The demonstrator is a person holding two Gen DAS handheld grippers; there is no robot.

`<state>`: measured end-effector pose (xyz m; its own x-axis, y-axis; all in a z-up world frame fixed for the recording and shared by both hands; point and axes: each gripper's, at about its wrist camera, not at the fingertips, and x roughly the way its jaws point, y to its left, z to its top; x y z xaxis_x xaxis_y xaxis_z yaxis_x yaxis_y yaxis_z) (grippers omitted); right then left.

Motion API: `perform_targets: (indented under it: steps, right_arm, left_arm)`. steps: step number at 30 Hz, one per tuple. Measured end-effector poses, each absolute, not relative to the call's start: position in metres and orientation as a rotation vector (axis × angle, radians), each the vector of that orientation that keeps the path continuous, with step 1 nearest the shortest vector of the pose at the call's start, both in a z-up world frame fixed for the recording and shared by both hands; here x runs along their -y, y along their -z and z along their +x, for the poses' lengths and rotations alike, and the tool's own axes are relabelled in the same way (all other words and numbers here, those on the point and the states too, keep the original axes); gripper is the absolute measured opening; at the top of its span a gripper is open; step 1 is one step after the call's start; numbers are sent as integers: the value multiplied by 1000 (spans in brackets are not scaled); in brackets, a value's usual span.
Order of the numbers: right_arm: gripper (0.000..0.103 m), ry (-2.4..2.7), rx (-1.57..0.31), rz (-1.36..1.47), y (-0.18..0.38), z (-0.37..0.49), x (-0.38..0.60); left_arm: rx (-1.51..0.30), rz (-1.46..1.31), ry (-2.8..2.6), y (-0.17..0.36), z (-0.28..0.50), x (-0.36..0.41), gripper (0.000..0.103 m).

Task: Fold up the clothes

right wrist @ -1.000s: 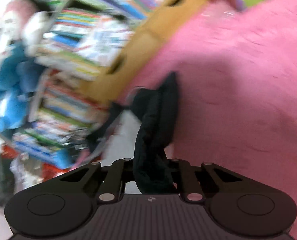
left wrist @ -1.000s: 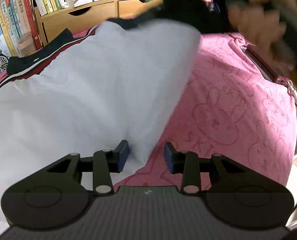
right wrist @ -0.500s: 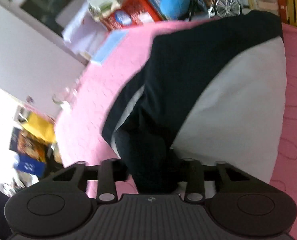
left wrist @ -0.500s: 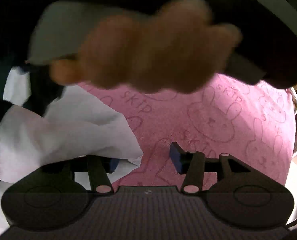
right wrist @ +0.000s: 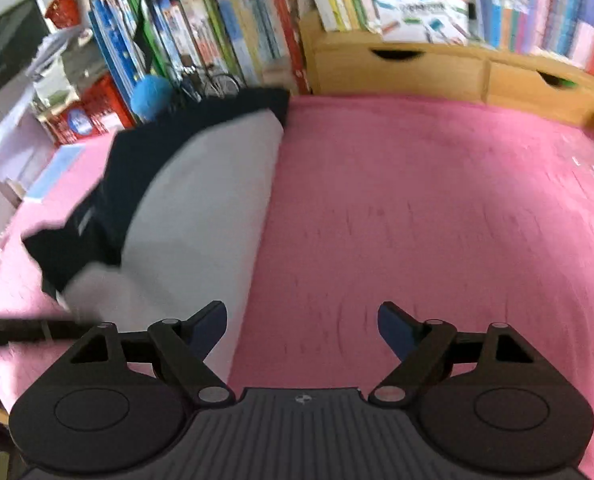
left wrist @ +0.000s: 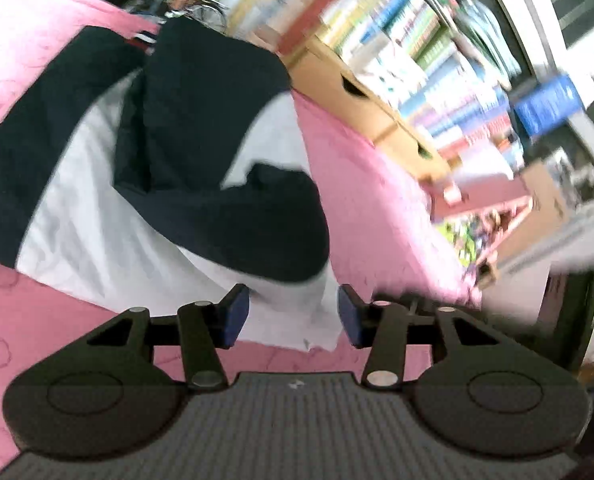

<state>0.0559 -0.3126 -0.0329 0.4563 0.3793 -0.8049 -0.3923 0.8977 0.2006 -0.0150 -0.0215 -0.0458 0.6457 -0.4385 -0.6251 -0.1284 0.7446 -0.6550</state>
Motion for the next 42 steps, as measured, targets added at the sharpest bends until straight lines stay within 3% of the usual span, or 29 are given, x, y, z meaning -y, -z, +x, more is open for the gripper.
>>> perform_targets:
  steps: [2,4,5,13,18,23,25,31,32,34,36,42]
  right_arm:
    - [83,-458,-1001,8,43,38,309]
    - [83,-448,-1002,-15,51,25,295]
    - [83,-446,-1002,-35,54,19,286]
    - [88,-453,-975,-117,44,4,274]
    - [88,-410,-972,-127,34,14,298]
    - [89,-467,-961,-177,32,21,298]
    - [89,-500,-956,-218,33,20,294]
    - [90,-529,-946,-261,30,11,277]
    - [90,-524,-943,-267,29,9,274]
    - [90,-516,-939,-281,27,8,268]
    - [87,-543,-935,-256,19,14,263]
    - [76,-706,-914,-208,-11,67,200]
  left_arm:
    - [-852,-829,181,45,-11,16,60]
    - [-871,-838,135,47,-3,19,81]
    - [-888,-821,104,47,2,21,84]
    - [-1087,-684,-278,57,-8,3,64]
    - [-1087,-601,-460,38,-35,-19,60]
    - [-1008,-621,-444,11,-54,-13,64]
    - [-988,-669,-432,12,-54,-9,77]
    - [-1002,-713,-422,36,-42,-2,78]
    - [-1006,-696,-411,39,-39,-1,76]
    - [-1014,-662,-389,46,-35,2,43]
    - [-1021,-627,-367,53,-30,5,33]
    - [-1028,-527,-296,68,-25,11,27]
